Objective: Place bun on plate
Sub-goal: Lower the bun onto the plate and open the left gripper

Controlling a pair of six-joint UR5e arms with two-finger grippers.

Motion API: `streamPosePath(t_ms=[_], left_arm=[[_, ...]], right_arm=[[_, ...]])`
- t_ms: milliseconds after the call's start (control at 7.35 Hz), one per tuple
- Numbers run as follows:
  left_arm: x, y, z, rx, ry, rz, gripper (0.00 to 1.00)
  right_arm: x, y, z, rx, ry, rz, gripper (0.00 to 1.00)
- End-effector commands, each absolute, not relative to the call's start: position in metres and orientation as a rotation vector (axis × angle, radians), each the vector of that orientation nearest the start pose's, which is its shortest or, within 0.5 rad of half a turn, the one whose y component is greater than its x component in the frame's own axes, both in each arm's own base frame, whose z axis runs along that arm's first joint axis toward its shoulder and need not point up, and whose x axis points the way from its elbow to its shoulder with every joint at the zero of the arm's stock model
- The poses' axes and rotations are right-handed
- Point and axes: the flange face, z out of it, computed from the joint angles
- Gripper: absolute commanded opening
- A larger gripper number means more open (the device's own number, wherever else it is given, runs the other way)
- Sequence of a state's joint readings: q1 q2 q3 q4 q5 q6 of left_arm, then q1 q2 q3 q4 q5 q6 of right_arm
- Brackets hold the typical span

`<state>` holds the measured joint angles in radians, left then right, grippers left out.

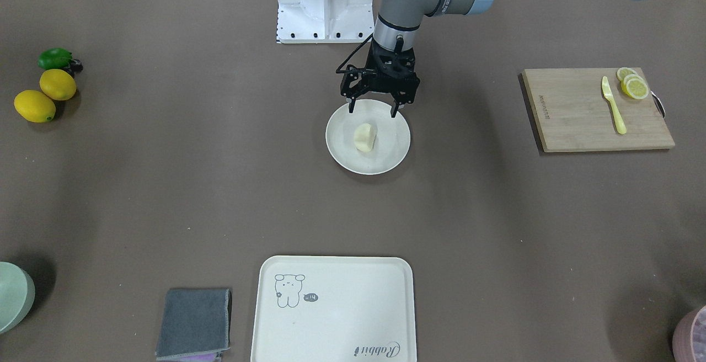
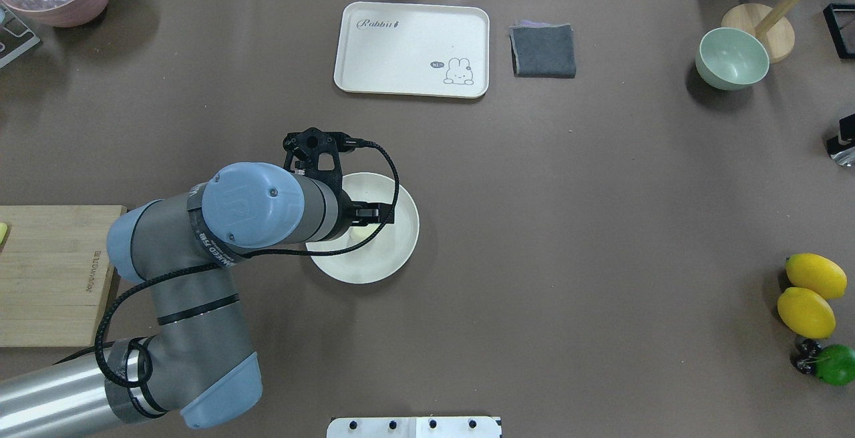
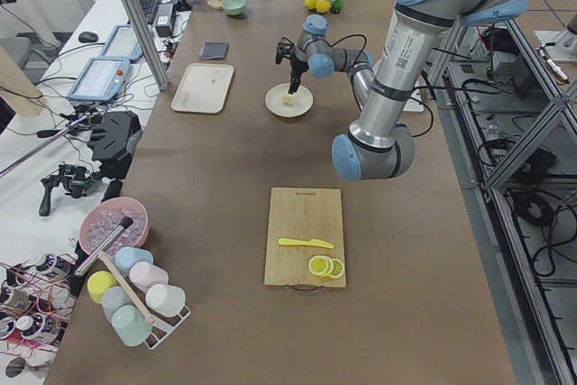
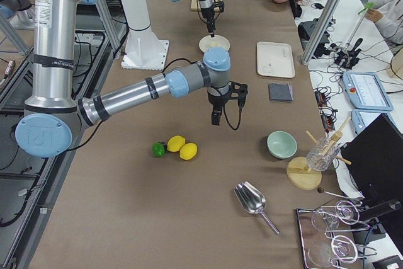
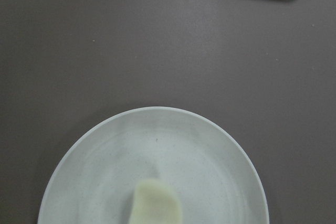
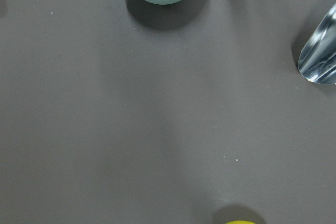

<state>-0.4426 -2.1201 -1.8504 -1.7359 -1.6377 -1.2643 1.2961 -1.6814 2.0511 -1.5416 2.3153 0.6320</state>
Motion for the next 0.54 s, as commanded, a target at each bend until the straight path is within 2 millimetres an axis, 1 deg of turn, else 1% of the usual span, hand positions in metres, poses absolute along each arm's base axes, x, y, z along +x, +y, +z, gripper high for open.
streamPosePath(t_ms=[0, 136, 272, 408], left_arm=[[0.471, -0.413, 0.209, 0.314, 0.899, -0.076, 0.98], [0.422, -0.434, 0.206, 0.307, 0.827, 0.019, 0.98], [0.362, -0.45, 0.211, 0.301, 0.75, 0.071, 0.98], [0.298, -0.478, 0.226, 0.267, 0.713, 0.112, 0.98]], right_arm=[[-0.031, -0.43, 0.495, 0.047, -0.807, 0.129, 1.0], [-0.002, -0.42, 0.522, 0.07, -0.785, 0.085, 1.0], [0.026, -0.407, 0.549, 0.078, -0.766, 0.063, 1.0], [0.057, -0.395, 0.582, 0.094, -0.749, 0.017, 1.0]])
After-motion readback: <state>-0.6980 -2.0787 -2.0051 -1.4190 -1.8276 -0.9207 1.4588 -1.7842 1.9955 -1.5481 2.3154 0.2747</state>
